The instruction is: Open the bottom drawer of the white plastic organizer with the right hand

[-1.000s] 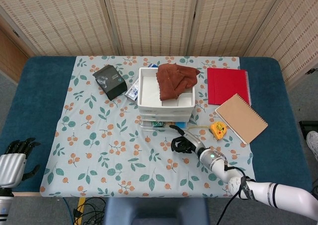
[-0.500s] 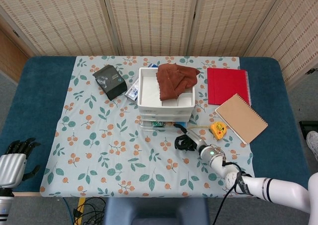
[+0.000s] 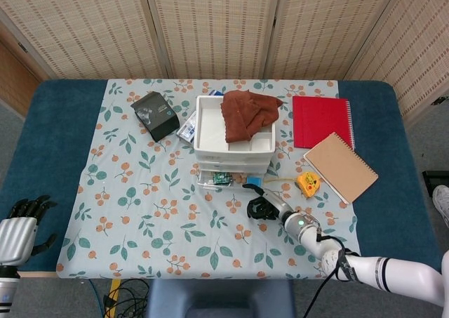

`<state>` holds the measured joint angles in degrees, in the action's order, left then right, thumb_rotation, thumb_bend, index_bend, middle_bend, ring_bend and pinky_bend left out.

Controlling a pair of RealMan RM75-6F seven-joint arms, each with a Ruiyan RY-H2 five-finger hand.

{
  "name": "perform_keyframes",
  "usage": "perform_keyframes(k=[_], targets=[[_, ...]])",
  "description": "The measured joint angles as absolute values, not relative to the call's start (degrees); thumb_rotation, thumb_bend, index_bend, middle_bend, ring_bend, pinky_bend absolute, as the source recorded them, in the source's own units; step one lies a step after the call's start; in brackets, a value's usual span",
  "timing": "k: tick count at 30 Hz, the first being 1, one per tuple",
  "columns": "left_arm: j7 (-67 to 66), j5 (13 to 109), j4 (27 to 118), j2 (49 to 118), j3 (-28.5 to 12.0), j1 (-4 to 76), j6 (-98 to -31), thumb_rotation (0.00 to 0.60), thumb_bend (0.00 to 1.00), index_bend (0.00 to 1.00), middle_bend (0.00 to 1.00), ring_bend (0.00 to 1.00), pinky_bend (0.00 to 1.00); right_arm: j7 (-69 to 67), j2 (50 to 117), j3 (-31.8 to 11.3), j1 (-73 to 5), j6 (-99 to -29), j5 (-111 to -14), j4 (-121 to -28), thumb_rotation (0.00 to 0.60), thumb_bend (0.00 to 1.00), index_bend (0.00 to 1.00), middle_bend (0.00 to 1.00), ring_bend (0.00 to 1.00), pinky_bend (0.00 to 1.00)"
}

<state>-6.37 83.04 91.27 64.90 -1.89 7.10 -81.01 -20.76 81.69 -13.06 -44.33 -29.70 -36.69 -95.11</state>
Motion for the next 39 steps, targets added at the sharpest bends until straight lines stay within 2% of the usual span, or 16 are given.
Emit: perform_keyframes(k=[33,39], targets=[[-6.18,83.57,91.43,64.87,-1.66,6.84,-81.49,0.600,0.23,0.26,0.19,0.21,0.14,-24.69,74.68,-10.74,-36.41,-28.25,-47.92,-106.37,0.600,0.60,0.09,0.60,0.84,0.97],[-6.28,83.69,91.50,64.90,-1.63,6.77,-81.66,0.600,0.23,0.26,0.19,0.21,0.14,-23.93,74.02,-11.41,-35.73,-31.22,-50.47,-106.93,0.600,0.60,0.00,0.58,0.83,0.97]])
